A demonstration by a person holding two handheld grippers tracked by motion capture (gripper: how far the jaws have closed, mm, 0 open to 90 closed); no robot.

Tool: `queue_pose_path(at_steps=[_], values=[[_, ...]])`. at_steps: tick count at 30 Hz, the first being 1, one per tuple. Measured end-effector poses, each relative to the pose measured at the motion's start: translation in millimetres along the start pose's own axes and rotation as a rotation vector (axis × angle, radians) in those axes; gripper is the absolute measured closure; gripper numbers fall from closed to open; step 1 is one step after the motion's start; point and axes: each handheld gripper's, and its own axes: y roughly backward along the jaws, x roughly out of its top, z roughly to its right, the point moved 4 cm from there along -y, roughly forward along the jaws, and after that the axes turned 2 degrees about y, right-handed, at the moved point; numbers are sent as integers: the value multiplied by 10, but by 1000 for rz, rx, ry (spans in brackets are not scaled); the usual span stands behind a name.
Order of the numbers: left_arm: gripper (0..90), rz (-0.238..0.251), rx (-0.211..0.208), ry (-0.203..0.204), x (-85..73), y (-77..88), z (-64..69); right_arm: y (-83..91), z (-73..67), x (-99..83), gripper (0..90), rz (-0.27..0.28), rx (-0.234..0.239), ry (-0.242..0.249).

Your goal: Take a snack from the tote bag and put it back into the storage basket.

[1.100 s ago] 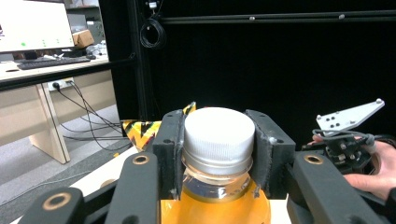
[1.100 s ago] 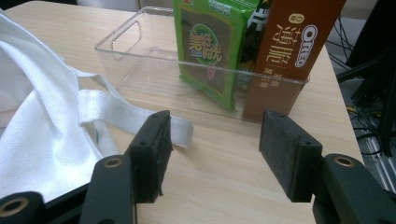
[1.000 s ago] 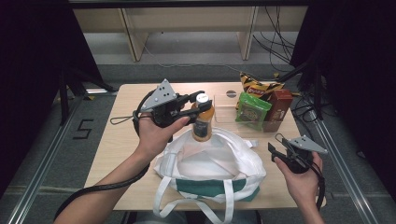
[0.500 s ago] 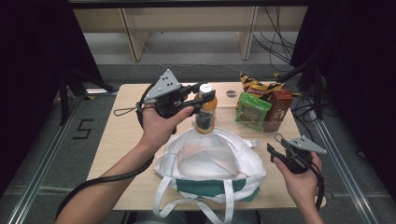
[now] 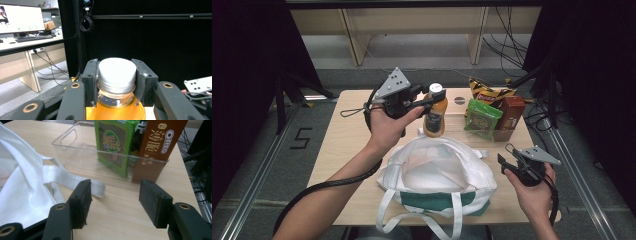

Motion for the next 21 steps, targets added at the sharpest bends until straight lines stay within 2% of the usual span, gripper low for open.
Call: queue_pose_path(at_steps=[4,5,7,13,14,15,16,19,20,21], values=[[588,3,6,1,14,-51,-37,-7,0,-3,438,10,1,5],[588,3,7,3,16,-62,-45,3,-25,-10,438,1,-3,-27],[588,2,11,2,21,-82,-61,6,-29,-10,438,-2,-3,-34],[588,2,15,-1,48,-166,-91,12,-11,-18,438,-4,-6,-22],[588,5,15,-2,52,-180,-95,22,-36,-22,438,-15,0,-51],[588,8,12,2,54,-195,-98,10,-35,-21,438,-2,5,-50],[589,11,12,8,52,-210,-107,28,-33,-26,438,-18,-3,-52],[588,11,17,18,27,-255,-133,15,-9,-30,438,-1,1,-24],[588,8,20,17,19,-267,-139,27,-25,-33,438,-11,-2,-44],[588,4,22,16,7,-288,-146,13,-22,-30,438,6,3,-40]])
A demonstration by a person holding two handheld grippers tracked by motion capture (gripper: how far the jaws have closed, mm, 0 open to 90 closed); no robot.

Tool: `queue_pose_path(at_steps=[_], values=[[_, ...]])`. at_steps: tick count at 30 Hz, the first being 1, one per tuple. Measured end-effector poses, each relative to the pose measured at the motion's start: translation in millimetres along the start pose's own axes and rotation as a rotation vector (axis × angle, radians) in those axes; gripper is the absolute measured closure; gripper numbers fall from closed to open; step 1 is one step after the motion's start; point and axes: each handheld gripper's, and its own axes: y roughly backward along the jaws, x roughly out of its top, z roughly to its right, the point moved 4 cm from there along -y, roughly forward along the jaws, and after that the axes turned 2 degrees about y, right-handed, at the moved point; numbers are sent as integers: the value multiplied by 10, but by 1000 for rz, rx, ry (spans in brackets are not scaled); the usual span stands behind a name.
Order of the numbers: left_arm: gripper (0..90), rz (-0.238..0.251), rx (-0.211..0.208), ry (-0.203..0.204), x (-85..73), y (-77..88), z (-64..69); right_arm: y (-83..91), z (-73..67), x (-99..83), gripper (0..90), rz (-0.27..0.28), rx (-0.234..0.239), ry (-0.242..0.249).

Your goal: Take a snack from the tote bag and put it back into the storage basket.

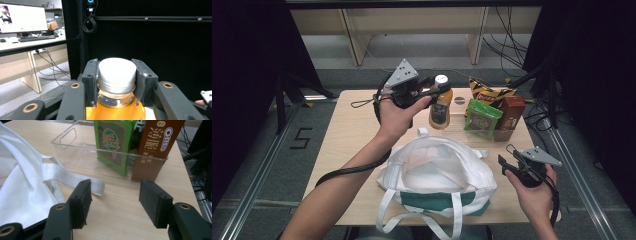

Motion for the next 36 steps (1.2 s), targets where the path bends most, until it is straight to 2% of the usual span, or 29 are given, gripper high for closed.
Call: queue_pose_path(at_steps=[1,2,3,4,16,17,22,23,27,31,32,36], values=[[588,-1,4,0,-8,-13,-8,18,1,-3,438,-18,-8,-2],[588,0,5,1,-16,-28,-15,4,19,0,438,-7,0,18],[588,-2,6,6,-24,-40,-20,2,19,-2,438,-7,1,18],[588,-2,8,7,-30,-50,-25,9,0,-8,438,-17,-3,-5],[588,-9,18,14,-85,-200,-71,8,-1,-7,437,-15,-3,-3],[588,-13,19,14,-90,-211,-75,-1,16,-3,437,-7,1,19],[589,-26,24,24,-121,-274,-113,-2,10,-4,437,-3,-4,18],[588,-28,26,23,-128,-285,-121,-7,22,-2,437,0,-1,36],[588,-32,29,26,-149,-331,-139,1,-6,-13,437,-17,0,-4],[589,-35,31,30,-164,-374,-155,1,-3,-18,437,-22,1,0],[588,-36,33,29,-168,-384,-161,-12,-4,-16,437,-9,6,-1],[588,-41,36,31,-182,-419,-170,2,-7,-17,437,-24,3,-6]])
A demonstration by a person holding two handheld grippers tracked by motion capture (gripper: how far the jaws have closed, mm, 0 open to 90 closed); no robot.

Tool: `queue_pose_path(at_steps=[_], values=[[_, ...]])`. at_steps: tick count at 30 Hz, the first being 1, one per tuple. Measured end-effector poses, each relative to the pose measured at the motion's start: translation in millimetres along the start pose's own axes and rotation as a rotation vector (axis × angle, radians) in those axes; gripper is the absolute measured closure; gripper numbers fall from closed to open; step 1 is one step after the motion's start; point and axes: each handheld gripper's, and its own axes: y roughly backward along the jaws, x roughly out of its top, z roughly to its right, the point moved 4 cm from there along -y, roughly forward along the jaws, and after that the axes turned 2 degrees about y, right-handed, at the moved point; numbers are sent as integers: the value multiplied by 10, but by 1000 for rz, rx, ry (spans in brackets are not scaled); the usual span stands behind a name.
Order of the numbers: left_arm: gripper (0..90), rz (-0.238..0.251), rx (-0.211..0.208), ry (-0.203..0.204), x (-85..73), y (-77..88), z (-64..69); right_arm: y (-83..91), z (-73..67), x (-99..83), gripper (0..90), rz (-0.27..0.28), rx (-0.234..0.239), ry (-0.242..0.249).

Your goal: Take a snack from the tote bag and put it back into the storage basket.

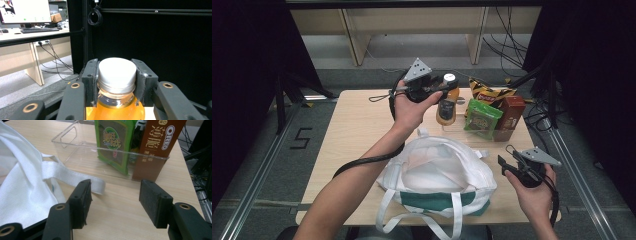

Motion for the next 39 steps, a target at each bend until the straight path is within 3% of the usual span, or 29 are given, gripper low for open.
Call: queue_pose_path(at_steps=[19,32,34,39], values=[[589,-31,8,4,-67,-155,-38,-24,37,-1,437,15,-2,32],[588,-50,22,19,-152,-236,-85,-23,39,-5,437,11,-6,29],[588,-53,26,21,-163,-243,-95,-17,20,-5,437,8,0,6],[588,-63,32,22,-195,-266,-114,-20,27,-8,437,2,-7,17]])
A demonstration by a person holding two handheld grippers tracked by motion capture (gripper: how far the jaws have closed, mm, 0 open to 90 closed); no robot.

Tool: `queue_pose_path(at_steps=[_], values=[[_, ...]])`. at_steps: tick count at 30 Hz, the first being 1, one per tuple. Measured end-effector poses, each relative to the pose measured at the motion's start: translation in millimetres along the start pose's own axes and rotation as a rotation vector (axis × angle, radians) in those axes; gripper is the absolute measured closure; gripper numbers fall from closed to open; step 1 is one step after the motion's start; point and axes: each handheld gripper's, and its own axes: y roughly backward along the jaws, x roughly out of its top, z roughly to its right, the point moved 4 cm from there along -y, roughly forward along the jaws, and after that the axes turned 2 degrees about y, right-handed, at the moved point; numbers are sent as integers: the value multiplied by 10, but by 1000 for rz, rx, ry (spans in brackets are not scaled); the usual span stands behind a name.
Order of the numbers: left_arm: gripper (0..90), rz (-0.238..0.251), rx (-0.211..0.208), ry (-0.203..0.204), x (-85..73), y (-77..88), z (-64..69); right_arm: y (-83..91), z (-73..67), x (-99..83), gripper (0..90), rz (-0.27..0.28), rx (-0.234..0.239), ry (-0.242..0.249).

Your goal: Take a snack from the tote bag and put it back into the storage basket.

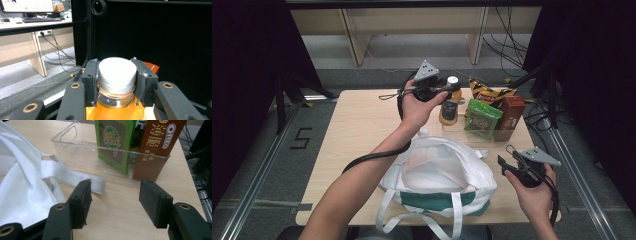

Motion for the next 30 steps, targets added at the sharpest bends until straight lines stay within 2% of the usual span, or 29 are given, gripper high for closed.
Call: queue_pose_path(at_steps=[1,2,3,6,7,8,9,12,26,30], values=[[588,-3,1,0,-8,-2,-4,4,-16,2,437,1,11,-18],[588,-5,1,3,-17,-8,-7,-7,1,6,437,10,15,4],[588,-7,2,4,-22,-11,-8,0,-24,-2,437,-5,18,-20],[588,-13,5,-2,-39,-31,-17,-11,-3,0,437,10,14,9],[588,-15,6,0,-45,-36,-20,-8,-10,0,437,8,13,2],[588,-17,7,-1,-49,-40,-25,2,-30,-2,437,-6,18,-27],[588,-19,9,4,-56,-49,-29,3,-31,-1,437,-6,17,-28],[588,-26,10,3,-67,-68,-40,-3,-8,1,437,1,11,5],[588,-46,15,8,-137,-170,-49,-7,-12,1,437,8,14,0],[588,-55,18,6,-158,-192,-53,-10,-2,2,437,12,14,12]])
